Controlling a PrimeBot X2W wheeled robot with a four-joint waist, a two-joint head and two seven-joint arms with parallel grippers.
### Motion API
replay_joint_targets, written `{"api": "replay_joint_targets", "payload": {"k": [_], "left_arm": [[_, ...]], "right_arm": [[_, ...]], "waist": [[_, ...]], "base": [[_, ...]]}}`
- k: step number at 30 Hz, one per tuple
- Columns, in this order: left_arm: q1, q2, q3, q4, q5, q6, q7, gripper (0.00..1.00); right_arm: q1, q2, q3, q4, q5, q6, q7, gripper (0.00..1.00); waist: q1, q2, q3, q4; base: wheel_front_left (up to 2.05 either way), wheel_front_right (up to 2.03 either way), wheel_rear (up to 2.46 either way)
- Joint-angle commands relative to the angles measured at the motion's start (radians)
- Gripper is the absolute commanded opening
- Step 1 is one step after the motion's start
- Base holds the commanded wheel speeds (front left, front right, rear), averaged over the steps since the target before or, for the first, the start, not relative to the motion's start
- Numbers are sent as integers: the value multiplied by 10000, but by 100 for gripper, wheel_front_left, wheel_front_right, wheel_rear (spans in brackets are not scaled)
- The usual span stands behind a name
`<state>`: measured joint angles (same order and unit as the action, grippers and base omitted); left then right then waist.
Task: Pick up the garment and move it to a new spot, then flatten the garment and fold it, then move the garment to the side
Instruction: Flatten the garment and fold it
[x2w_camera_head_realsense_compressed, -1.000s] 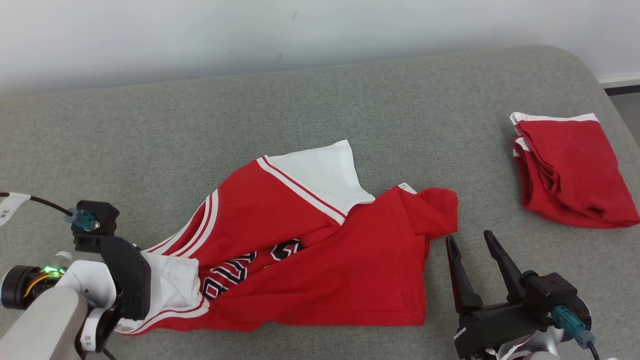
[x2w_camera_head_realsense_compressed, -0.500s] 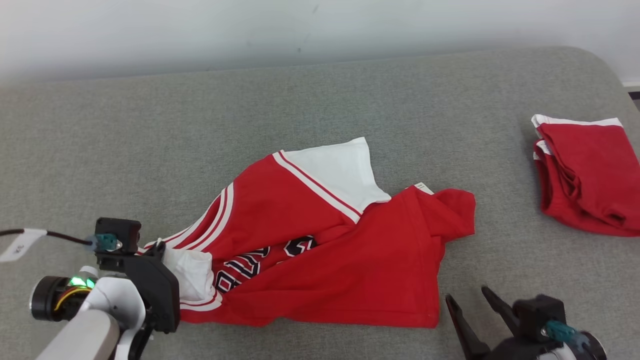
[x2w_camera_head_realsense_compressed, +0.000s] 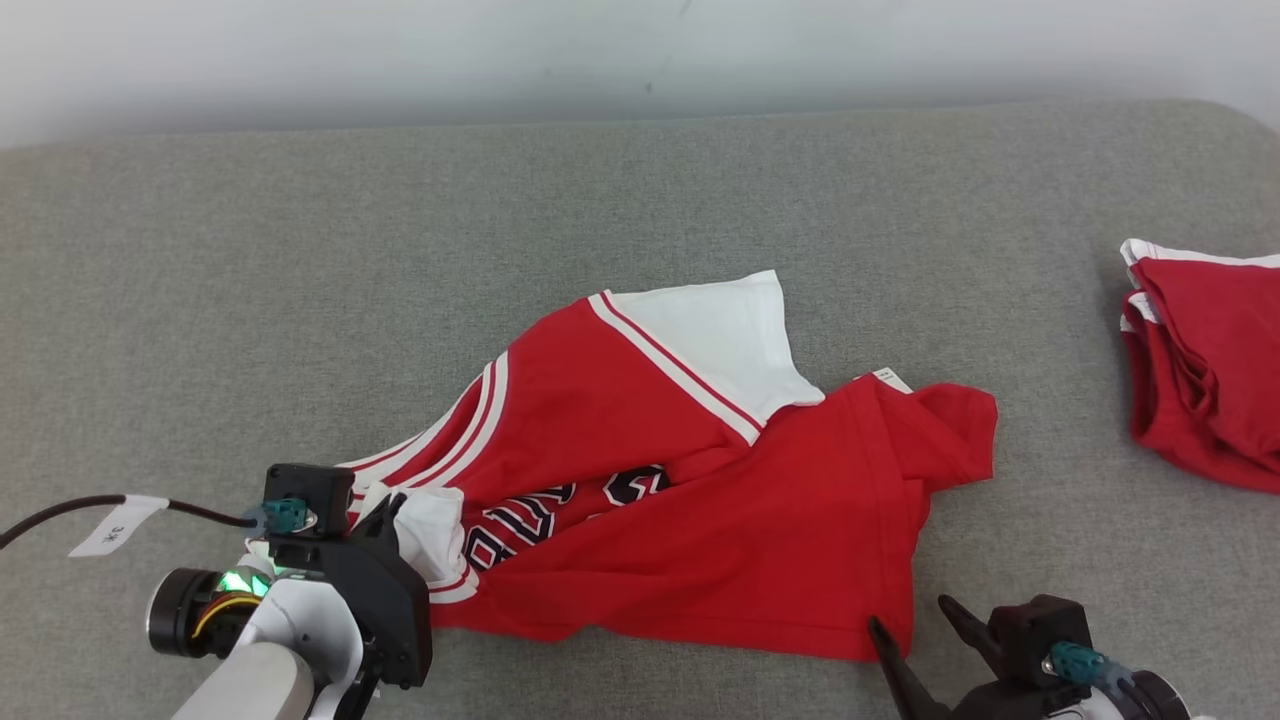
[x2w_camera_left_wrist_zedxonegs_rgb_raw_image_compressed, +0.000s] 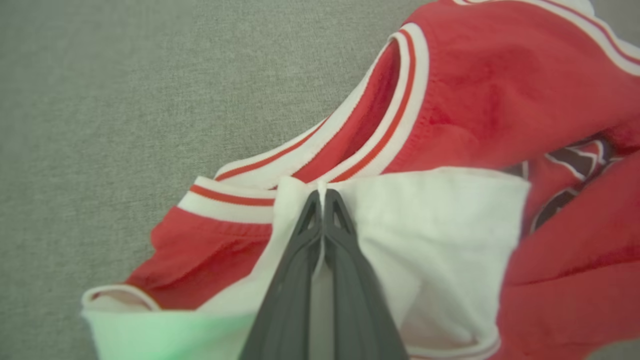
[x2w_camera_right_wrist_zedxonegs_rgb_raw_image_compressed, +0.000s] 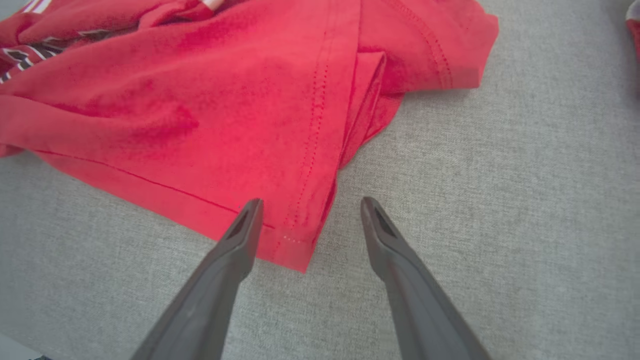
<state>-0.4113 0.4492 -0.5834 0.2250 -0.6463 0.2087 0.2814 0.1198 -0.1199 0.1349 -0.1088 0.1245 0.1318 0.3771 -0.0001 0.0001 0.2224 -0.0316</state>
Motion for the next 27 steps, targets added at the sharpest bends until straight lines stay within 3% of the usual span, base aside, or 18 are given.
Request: {"api": "replay_joint_targets", "payload": {"k": [1,5,9,14,15,17,23,25,27], "left_arm": [[-120,-26,-19,188,-25,-114,-103,0],[-229,-155,-82,379,-39,-173,-165,0],[-235,-179,-105,456,-73,-227,-198,0],[-228,-99,-55,516,-120,-222,-258,0],[-223,-89,-43,530,-125,-216,-274,0],[-235,-57,-32,584,-157,-252,-301,0],[-228,-113,-98,620,-181,-256,-310,0],[-207,-98,-102,627,-199,-247,-315,0],[-202,-77,-101,606,-200,-205,-315,0]], "right_arm": [[-113,111,-77,166,-150,-20,138,100],[-201,271,-27,425,-201,-20,379,100],[-108,341,-23,534,-86,-20,598,81],[-25,239,-25,628,10,-20,545,76],[-44,207,-42,662,33,-20,513,55],[-94,190,-57,743,63,-20,436,38],[-176,141,-90,1022,172,-20,271,21],[-230,100,-49,1102,190,-20,197,19],[-301,56,-11,1159,239,-20,136,2]], "waist": [[1,-1,-6,43],[1,-1,-23,122],[1,-1,-6,190],[1,-1,14,163],[1,-1,20,147],[1,-1,18,127],[1,-1,-70,77],[1,-1,-119,53],[1,-1,-156,38]], "base": [[0,0,0],[0,0,0],[0,0,0],[0,0,0],[0,0,0],[0,0,0],[0,0,0],[0,0,0],[0,0,0]]}}
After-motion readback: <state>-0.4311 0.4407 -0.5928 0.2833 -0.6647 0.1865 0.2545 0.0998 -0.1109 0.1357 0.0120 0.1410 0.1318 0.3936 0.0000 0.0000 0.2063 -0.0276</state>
